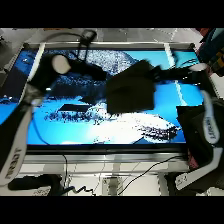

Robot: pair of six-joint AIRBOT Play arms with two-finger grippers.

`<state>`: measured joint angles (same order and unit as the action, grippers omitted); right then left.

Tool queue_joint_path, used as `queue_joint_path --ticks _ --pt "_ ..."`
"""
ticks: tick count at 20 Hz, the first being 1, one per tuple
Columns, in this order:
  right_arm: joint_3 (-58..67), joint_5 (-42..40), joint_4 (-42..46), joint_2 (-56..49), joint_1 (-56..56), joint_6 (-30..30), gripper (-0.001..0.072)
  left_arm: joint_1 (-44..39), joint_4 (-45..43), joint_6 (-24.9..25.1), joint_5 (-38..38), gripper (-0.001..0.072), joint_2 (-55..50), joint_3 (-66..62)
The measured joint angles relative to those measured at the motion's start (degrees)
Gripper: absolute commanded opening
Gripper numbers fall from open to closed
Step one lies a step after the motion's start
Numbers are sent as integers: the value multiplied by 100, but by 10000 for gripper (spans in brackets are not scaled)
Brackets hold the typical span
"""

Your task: Fold the clothes and pants, and hang the long-sleeved shirts on hangers.

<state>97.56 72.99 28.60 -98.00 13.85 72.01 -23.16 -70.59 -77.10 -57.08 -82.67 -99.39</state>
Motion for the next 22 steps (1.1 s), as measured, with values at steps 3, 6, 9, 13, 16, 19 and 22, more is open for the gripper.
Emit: queue_joint_path --ticks 3,6,9,13,16,19,22 --pt "125 365 721 911 1056 916 32 155 7 20 -59 21 662 0" --pt "173 763 1773 1862 2146 1770 32 214 13 22 -87 21 1182 0" --pt "188 1246 3241 2710 3268 2614 32 238 15 22 -87 21 1484 0" --pt "164 2229 4876 3381 4513 3226 57 247 28 22 -87 21 1626 0" --pt "151 2739 5453 3560 5110 3390 720 247 31 20 -92 21 1655 0" --pt "146 2916 5698 3628 5429 3506 688 247 31 20 -90 21 1668 0" --pt "142 2830 5761 3652 5554 3558 331 249 33 20 -90 21 1672 0"
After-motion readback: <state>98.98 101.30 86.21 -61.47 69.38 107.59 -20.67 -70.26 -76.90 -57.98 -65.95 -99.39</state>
